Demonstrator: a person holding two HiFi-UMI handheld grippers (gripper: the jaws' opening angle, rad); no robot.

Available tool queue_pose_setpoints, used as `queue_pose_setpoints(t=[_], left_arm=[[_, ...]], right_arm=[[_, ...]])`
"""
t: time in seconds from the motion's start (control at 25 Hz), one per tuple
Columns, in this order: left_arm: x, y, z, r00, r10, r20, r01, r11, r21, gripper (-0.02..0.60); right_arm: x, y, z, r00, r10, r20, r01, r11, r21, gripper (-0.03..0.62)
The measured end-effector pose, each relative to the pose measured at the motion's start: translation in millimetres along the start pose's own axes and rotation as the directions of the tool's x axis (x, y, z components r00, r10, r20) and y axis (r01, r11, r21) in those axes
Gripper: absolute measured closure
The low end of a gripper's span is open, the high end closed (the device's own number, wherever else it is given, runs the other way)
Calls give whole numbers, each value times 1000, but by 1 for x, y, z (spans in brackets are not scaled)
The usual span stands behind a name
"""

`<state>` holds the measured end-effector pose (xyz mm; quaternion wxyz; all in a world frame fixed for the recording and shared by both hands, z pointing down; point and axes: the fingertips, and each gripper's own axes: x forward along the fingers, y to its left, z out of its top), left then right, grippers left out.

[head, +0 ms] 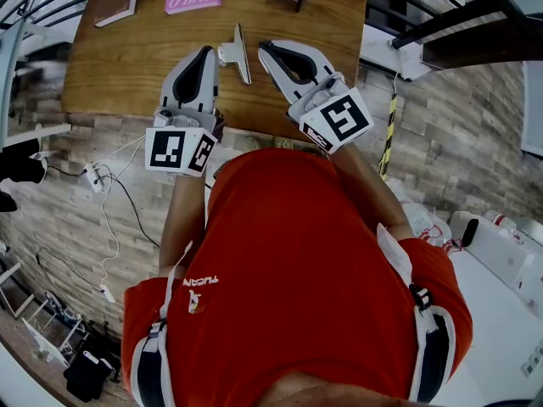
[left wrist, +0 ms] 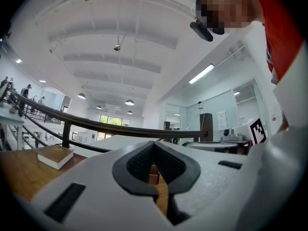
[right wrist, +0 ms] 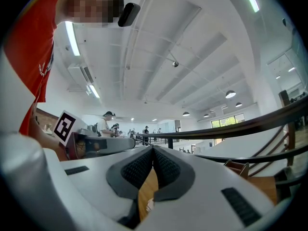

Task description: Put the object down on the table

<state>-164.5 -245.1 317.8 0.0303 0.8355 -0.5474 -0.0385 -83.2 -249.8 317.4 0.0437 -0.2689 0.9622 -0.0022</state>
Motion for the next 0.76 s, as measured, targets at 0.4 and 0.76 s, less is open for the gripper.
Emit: queue_pose_setpoints(t=[0.4, 0.76], left_arm=[[-4, 0, -7, 1000, 20, -22, -20, 1000, -20, 572], [-6, 4, -13, 999, 32, -35, -33, 999, -40, 572]], right_arm=[[-5, 2, -2, 1000, 0, 9, 0, 1000, -3, 569], [-6, 2, -4, 1000, -5, 13, 5, 1000, 2, 569]])
